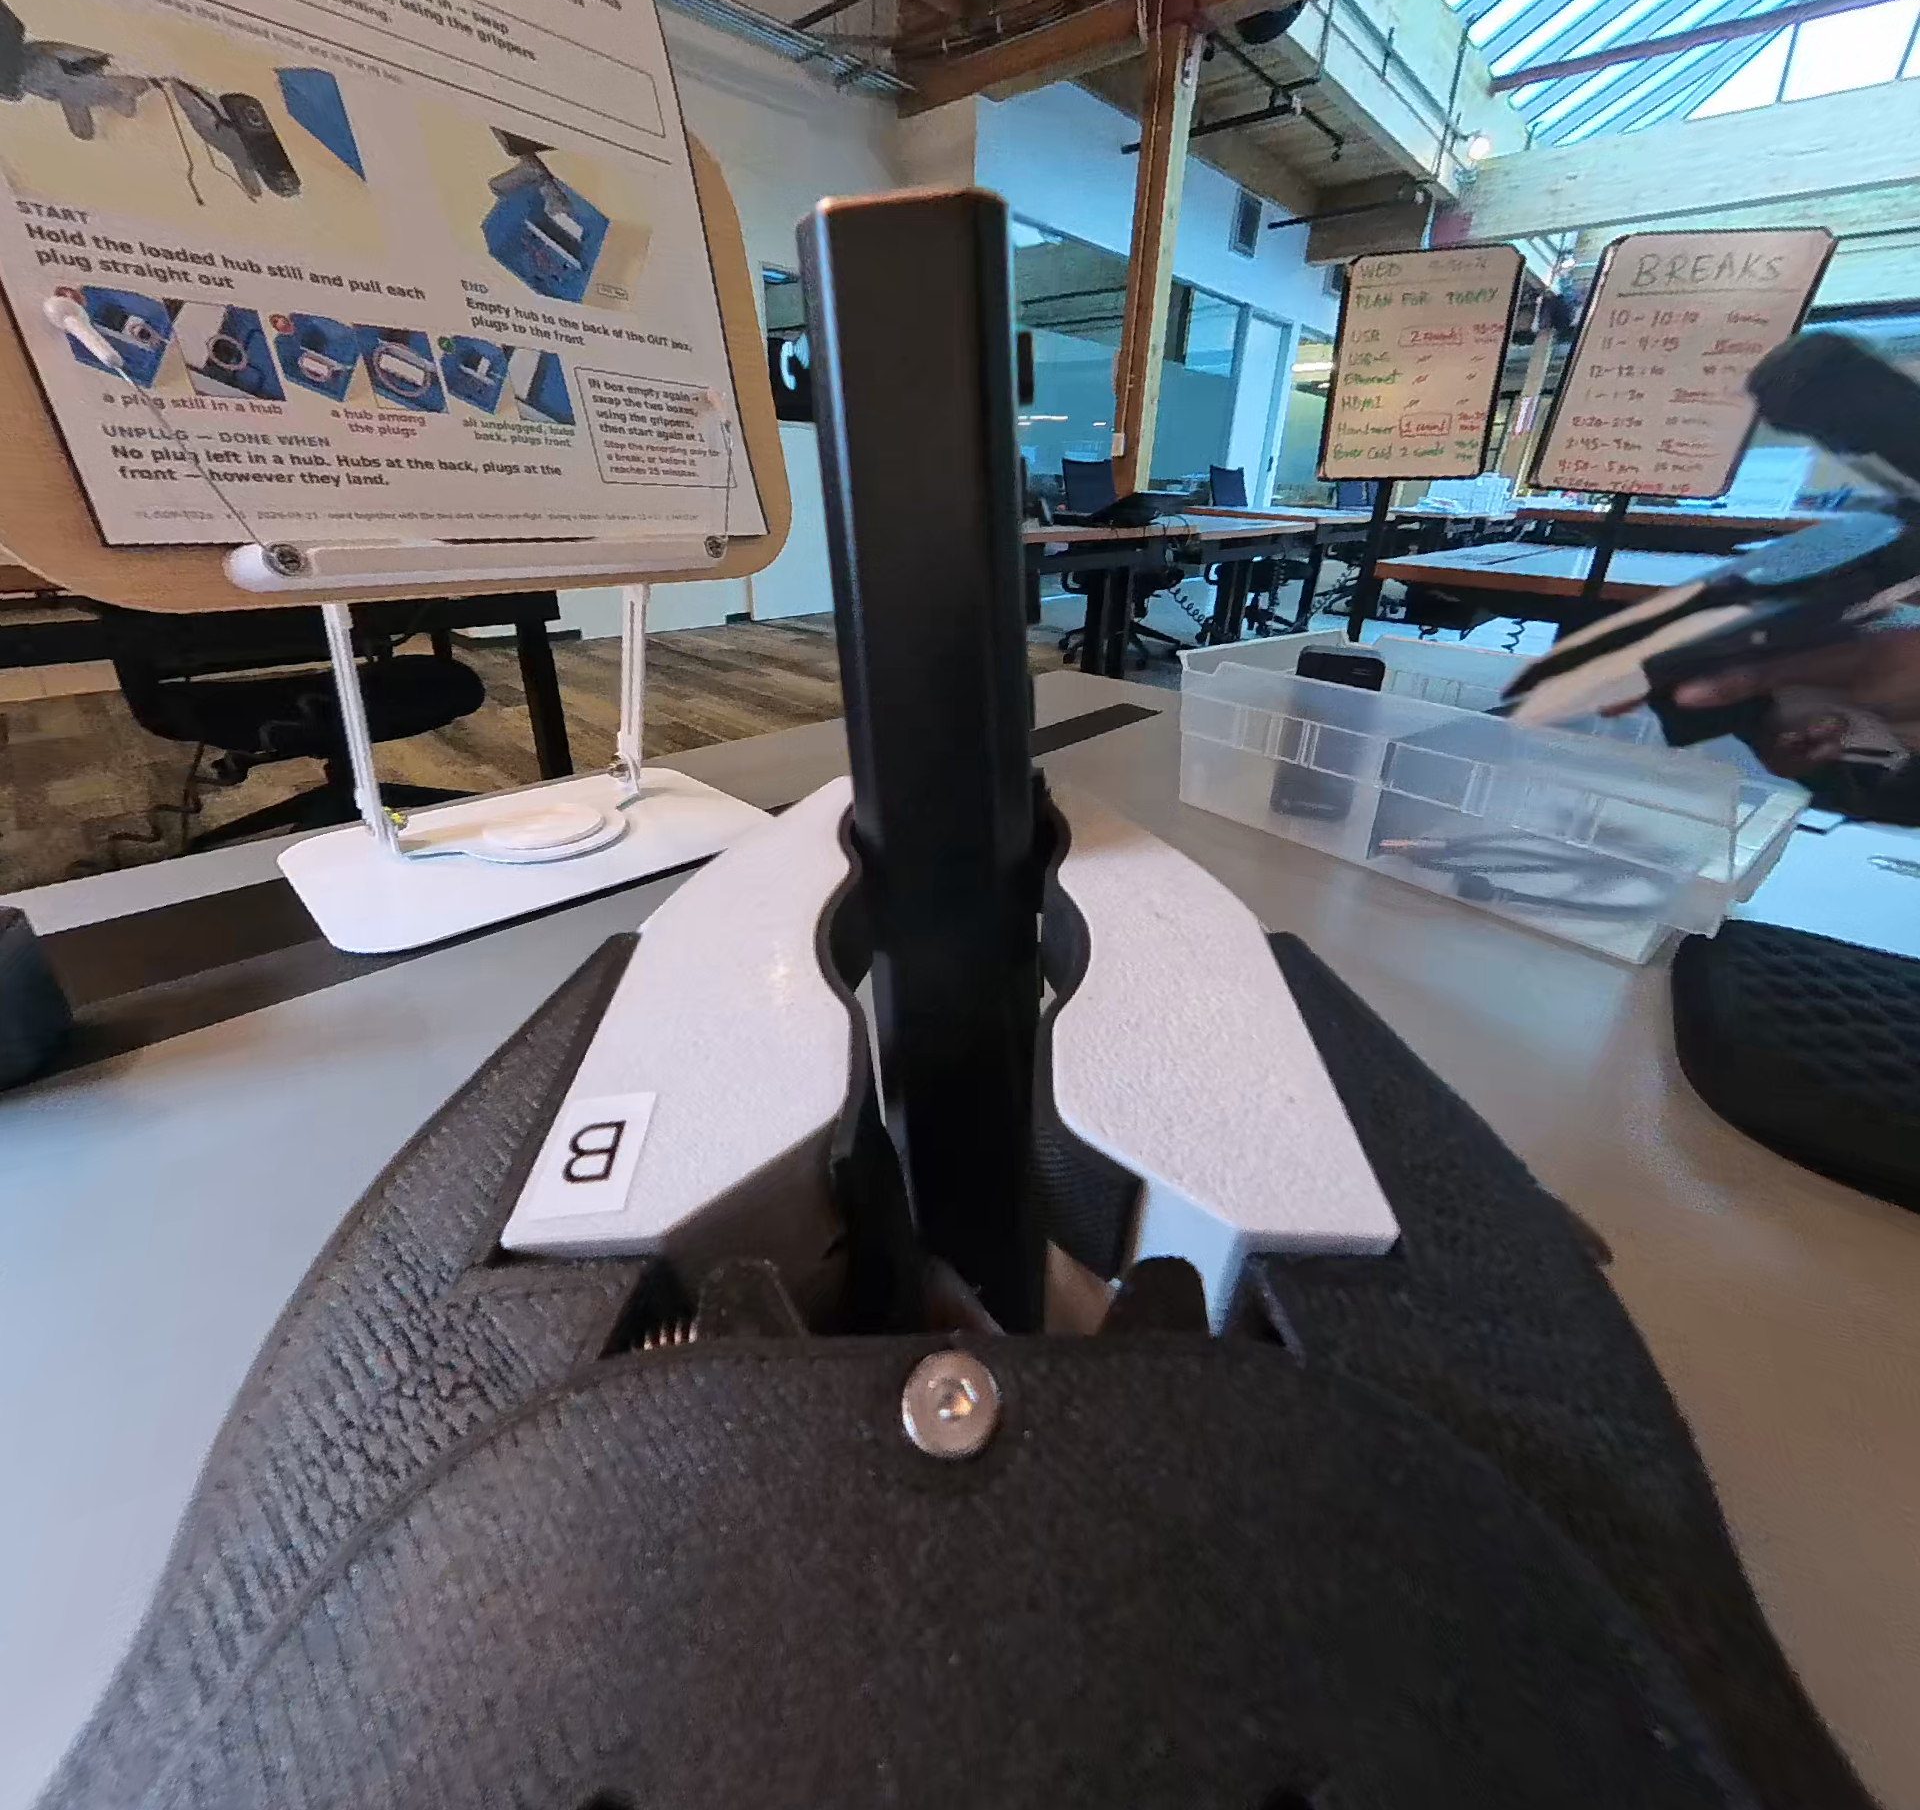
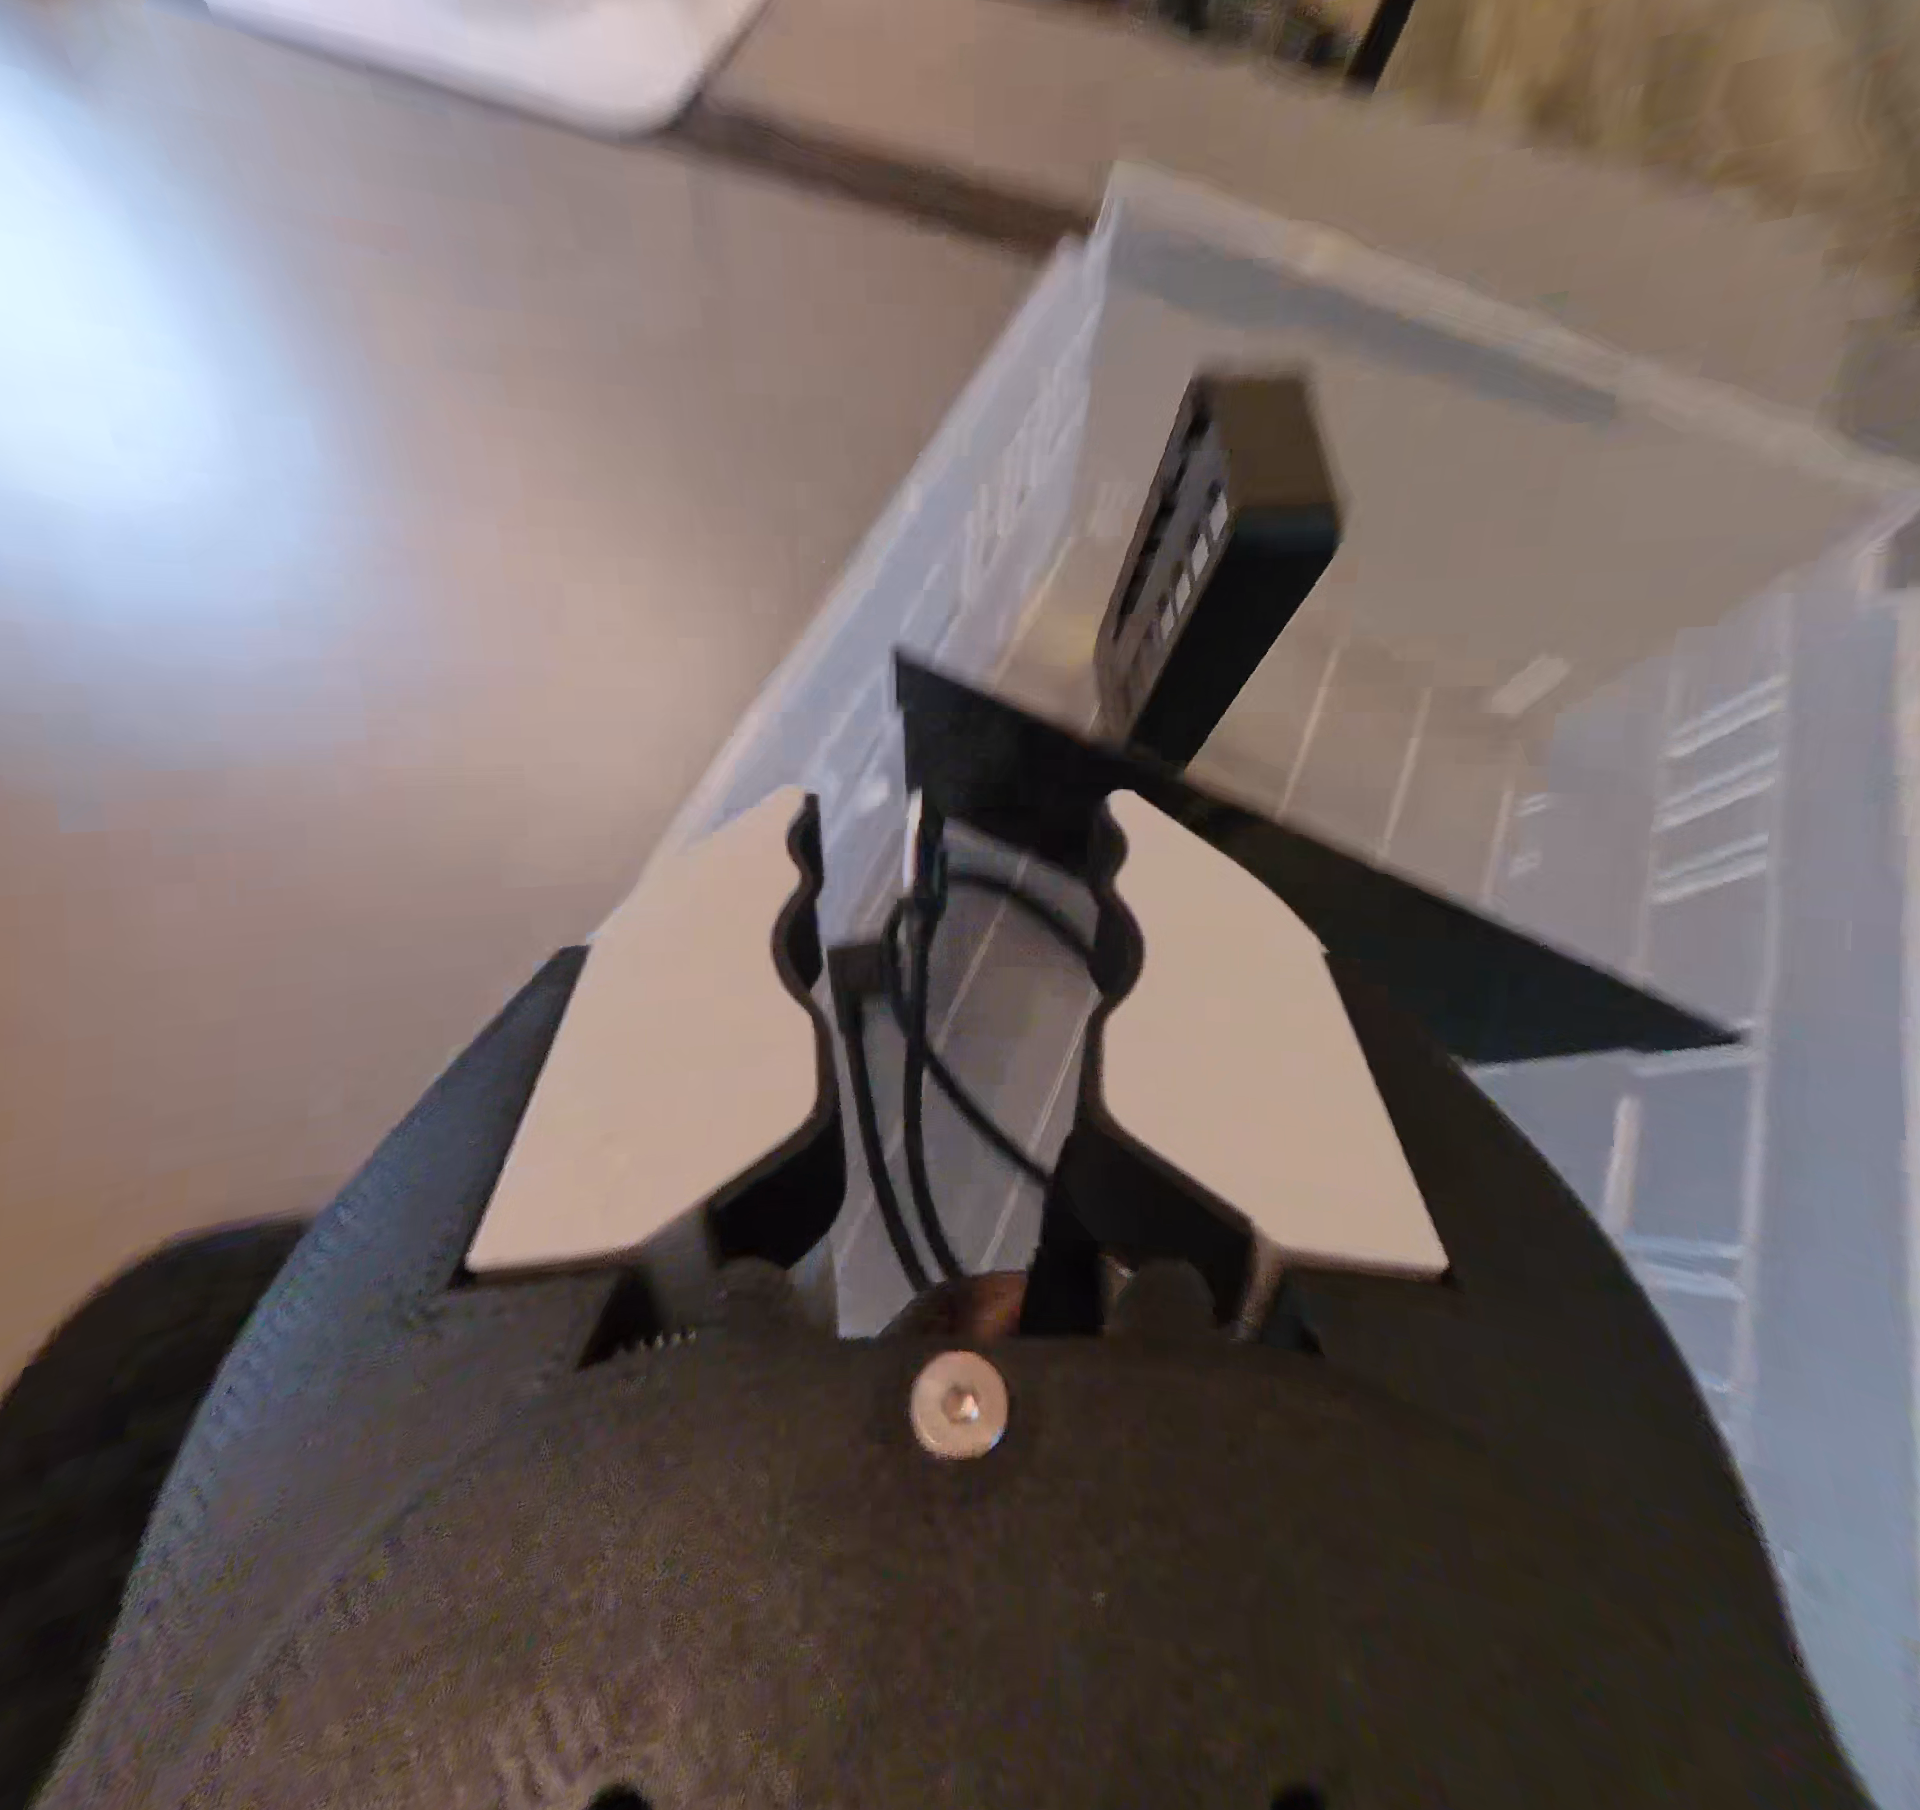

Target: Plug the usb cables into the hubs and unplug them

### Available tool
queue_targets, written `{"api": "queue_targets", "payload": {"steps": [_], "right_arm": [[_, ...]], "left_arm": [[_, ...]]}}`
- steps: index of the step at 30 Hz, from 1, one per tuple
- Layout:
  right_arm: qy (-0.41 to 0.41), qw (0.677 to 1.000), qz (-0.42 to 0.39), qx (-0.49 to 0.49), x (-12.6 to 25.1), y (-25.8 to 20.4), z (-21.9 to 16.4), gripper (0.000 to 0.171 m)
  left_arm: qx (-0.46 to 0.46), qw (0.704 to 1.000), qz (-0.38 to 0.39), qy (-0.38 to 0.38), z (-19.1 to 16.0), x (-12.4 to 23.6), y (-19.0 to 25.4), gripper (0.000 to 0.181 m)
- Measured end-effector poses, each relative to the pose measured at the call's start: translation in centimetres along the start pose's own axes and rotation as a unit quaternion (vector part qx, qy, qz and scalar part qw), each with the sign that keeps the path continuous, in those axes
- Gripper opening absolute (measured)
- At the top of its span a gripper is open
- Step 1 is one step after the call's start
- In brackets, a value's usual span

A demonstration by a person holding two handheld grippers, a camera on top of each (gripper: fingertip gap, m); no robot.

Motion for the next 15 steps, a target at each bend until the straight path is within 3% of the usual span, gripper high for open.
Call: {"api": "queue_targets", "payload": {"steps": [3, 5, 7, 11, 15], "right_arm": [[0.158, 0.987, -0.003, 0.003, 2.1, -2.1, 3.9, 0.059], [0.278, 0.959, 0.058, 0.007, 3.5, -5.4, 6.5, 0.061], [0.345, 0.924, 0.161, 0.032, 3.9, -9.6, 8.5, 0.068], [0.268, 0.887, 0.361, 0.111, 2.3, -17.9, 10.3, 0.111], [0.221, 0.831, 0.495, 0.124, 0.6, -23.8, 11.4, 0.107]], "left_arm": [[0.022, 1.0, -0.016, 0.007, 0.0, 0.0, 0.0, 0.029], [0.043, 0.998, -0.05, 0.016, 0.0, 0.0, 0.2, 0.029], [0.069, 0.992, -0.106, 0.027, 0.2, -0.1, 0.6, 0.029], [0.138, 0.954, -0.264, 0.03, 0.4, -0.1, 2.3, 0.029], [0.172, 0.926, -0.336, 0.017, 0.2, -0.2, 3.7, 0.028]]}}
Point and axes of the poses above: each gripper's, where its closed fingertips meet, x back along the fingers, z out of its top, y = z × x across the jaws, the point moved 9 cm from there along x, back along the fingers, and after that the axes turned 5 degrees about y, right-handed, at the moved point
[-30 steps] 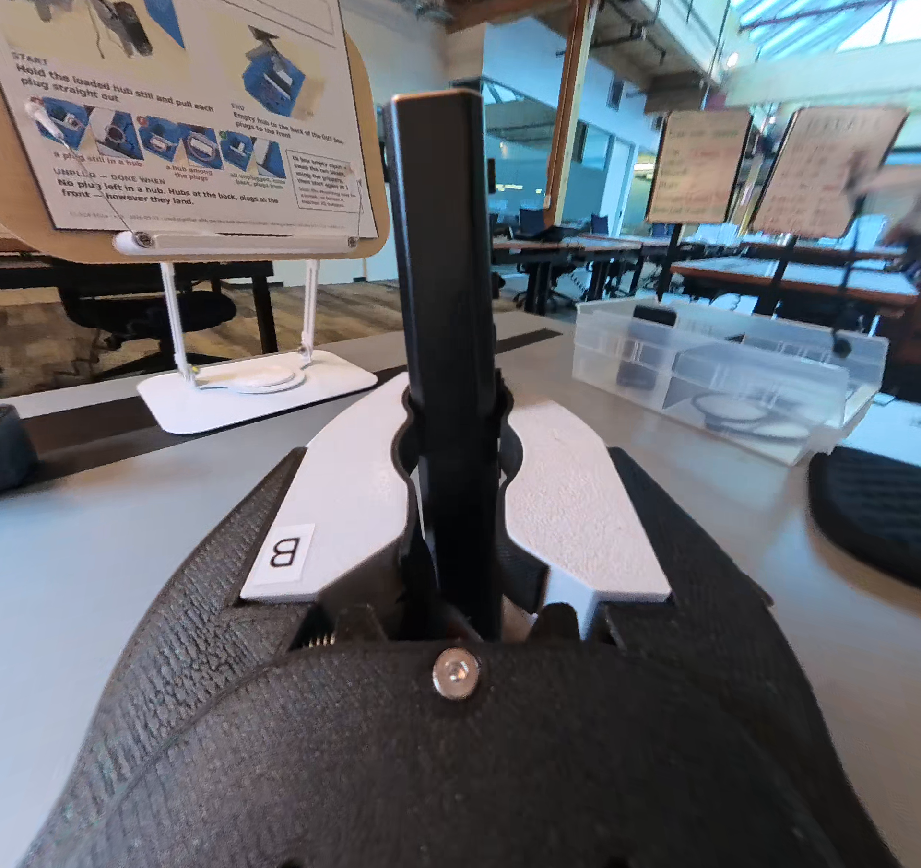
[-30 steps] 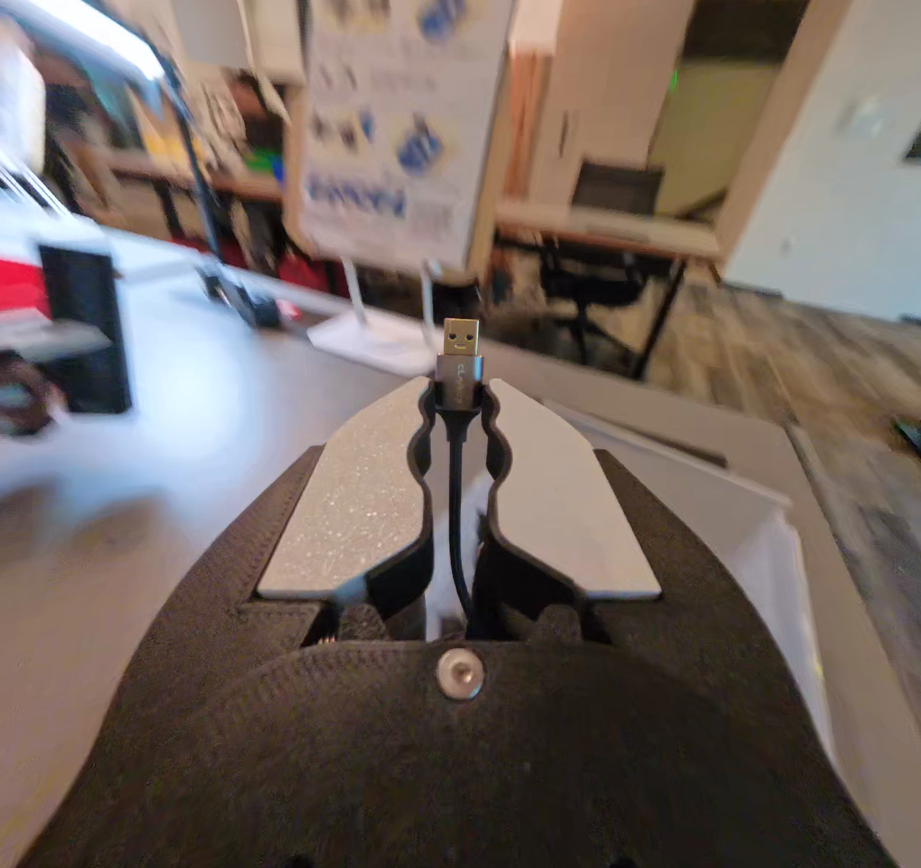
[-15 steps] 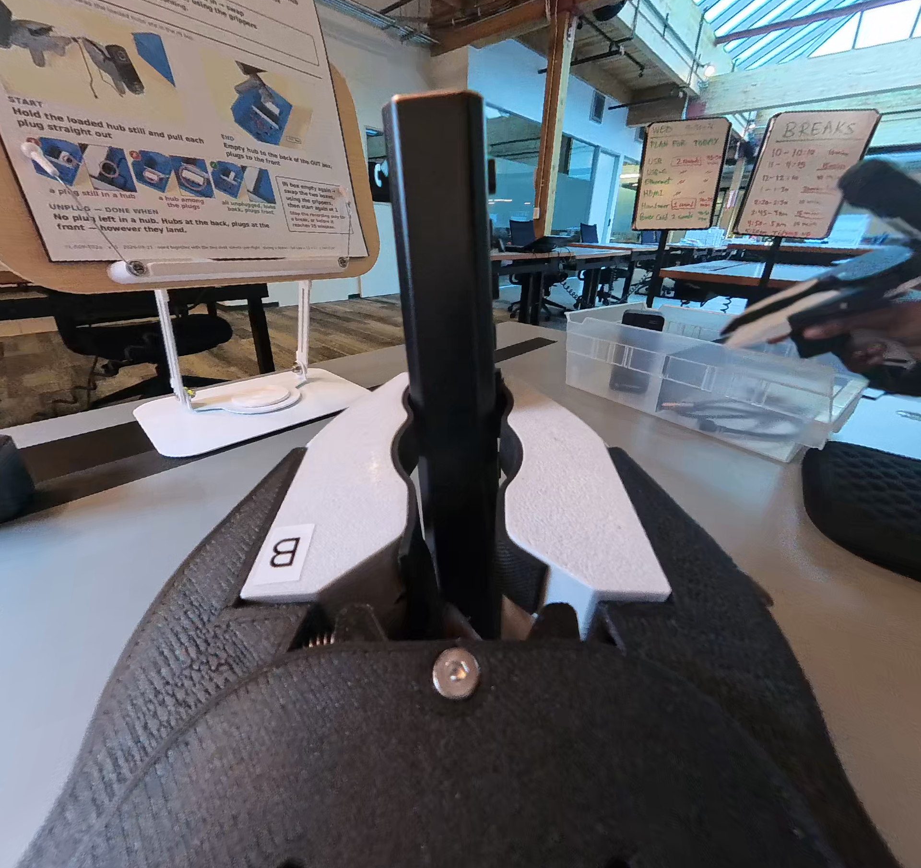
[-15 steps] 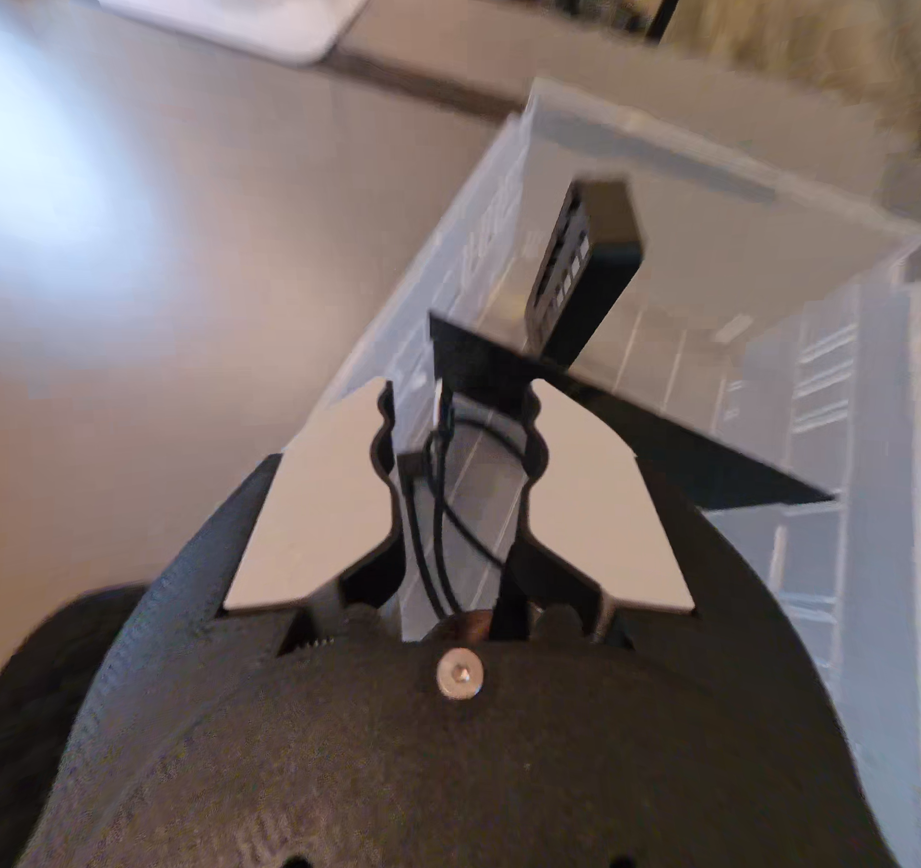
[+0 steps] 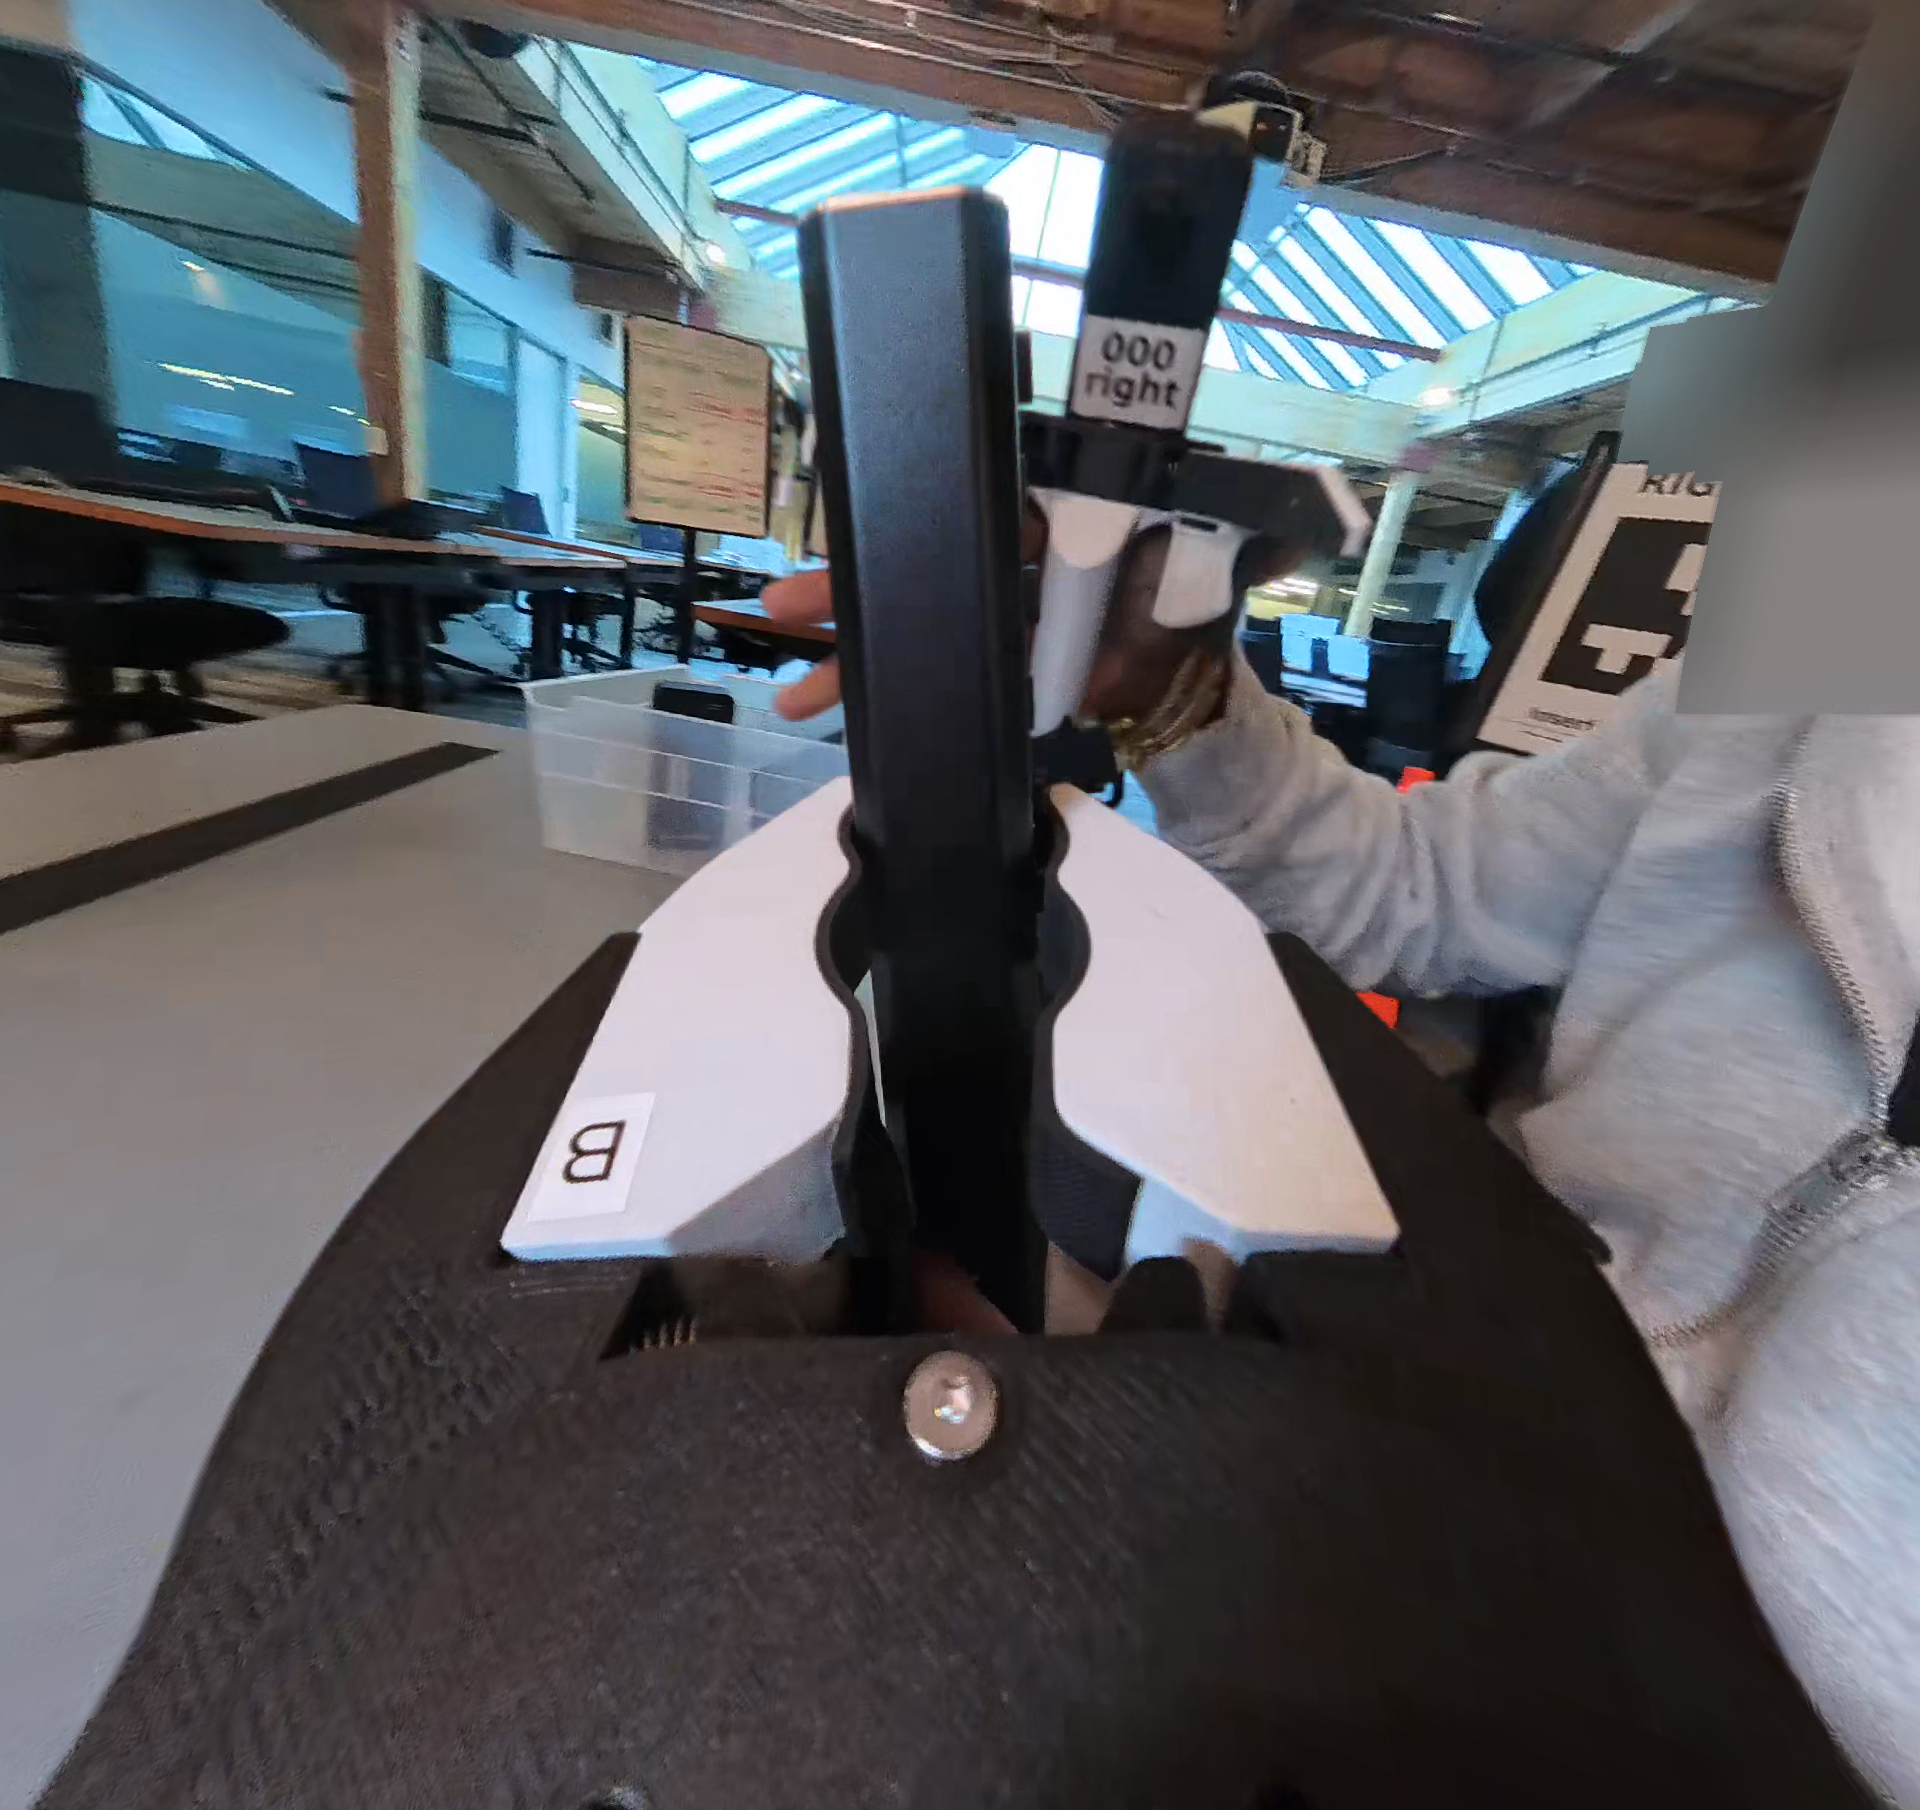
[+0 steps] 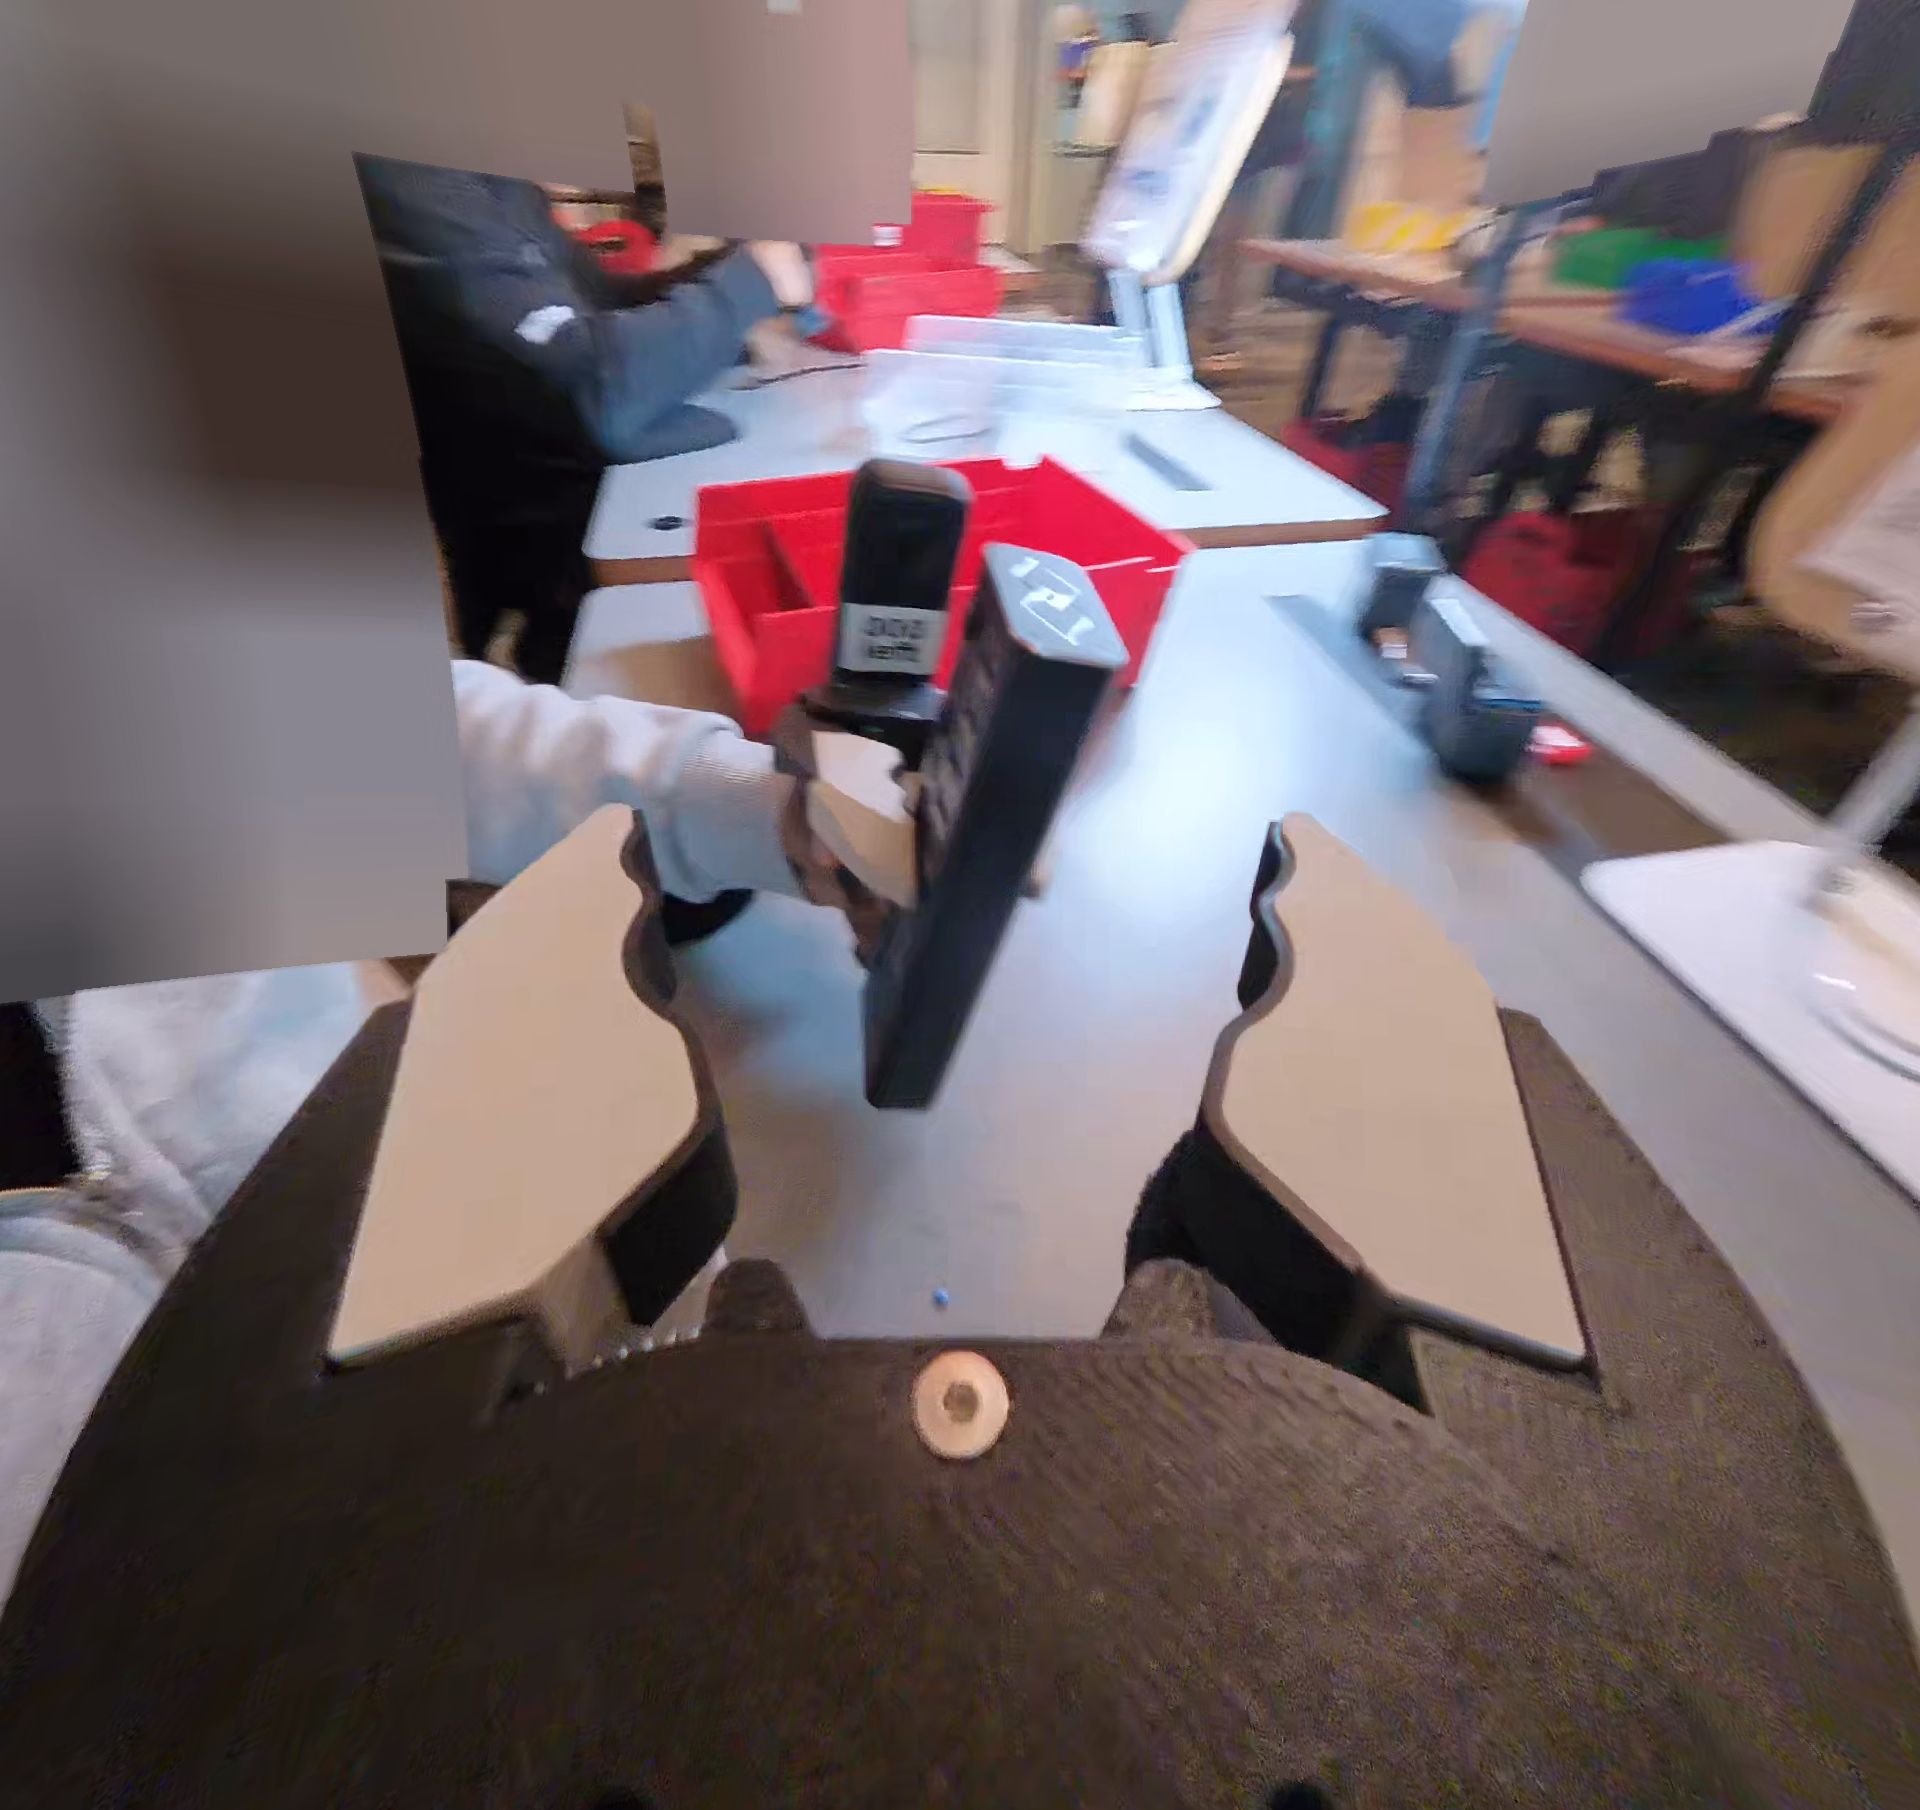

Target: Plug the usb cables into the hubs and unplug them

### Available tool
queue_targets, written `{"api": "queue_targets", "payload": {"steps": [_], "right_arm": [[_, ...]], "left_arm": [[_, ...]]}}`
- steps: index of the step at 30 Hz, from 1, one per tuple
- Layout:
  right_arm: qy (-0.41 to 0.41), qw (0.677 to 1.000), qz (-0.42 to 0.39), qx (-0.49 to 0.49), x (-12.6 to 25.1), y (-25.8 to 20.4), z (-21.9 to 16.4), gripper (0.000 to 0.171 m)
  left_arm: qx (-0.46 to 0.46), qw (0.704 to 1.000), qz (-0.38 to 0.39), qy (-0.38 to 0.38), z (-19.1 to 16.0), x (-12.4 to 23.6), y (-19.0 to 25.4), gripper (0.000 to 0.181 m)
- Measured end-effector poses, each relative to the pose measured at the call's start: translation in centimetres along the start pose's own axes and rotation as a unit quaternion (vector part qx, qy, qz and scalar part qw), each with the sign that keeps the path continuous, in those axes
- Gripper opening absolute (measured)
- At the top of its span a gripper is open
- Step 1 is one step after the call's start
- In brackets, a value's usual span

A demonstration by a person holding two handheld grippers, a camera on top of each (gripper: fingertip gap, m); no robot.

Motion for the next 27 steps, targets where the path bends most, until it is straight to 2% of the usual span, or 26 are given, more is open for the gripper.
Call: {"api": "queue_targets", "payload": {"steps": [3, 8, 9, 11, 15, 17, 19, 21, 23, 27], "right_arm": [[0.0, 0.999, 0.029, -0.046, -3.0, 0.6, -0.3, 0.101], [-0.009, 0.992, 0.044, -0.116, -5.1, 2.1, -0.9, 0.076], [-0.014, 0.991, 0.057, -0.121, -5.3, 2.0, -1.0, 0.068], [-0.013, 0.992, 0.042, -0.12, -5.5, 2.0, -1.0, 0.033], [-0.02, 0.993, 0.018, -0.117, -5.2, 1.7, -0.6, 0.029], [-0.021, 0.996, -0.017, -0.089, -4.6, 1.4, -0.1, 0.029], [-0.015, 0.996, -0.066, -0.057, -3.3, 1.4, 0.9, 0.029], [0.011, 0.992, -0.119, -0.042, -1.0, 1.9, 2.5, 0.028], [0.045, 0.983, -0.178, -0.028, 2.2, 2.5, 4.7, 0.028], [0.093, 0.934, -0.345, 0.022, 10.2, 4.3, 9.0, 0.028]], "left_arm": [[0.012, 1.0, -0.013, -0.016, -0.4, -0.3, 0.2, 0.029], [0.029, 0.999, -0.02, -0.028, -0.8, -0.4, 0.1, 0.029], [0.029, 0.999, -0.019, -0.03, -0.8, -0.4, 0.1, 0.029], [0.031, 0.999, -0.021, -0.037, -0.9, -0.4, 0.1, 0.029], [0.034, 0.999, -0.025, -0.025, -0.9, -0.6, 0.2, 0.03], [0.029, 1.0, -0.008, -0.002, -0.6, -0.5, 0.1, 0.04], [0.026, 0.999, 0.02, 0.037, 0.0, 0.0, -0.3, 0.052], [0.019, 0.996, 0.055, 0.067, 0.5, 0.7, -0.9, 0.053], [-0.001, 0.994, 0.087, 0.065, 0.6, 1.0, -1.3, 0.054], [-0.022, 0.991, 0.117, 0.054, 0.3, 0.9, -1.5, 0.054]]}}
Point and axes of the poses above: each gripper's, where its closed fingertips meet, x back along the fingers, z out of its top, y = z × x across the jaws, the point moved 9 cm from there along x, back along the fingers, and after that the axes turned 5 degrees about y, right-handed, at the moved point
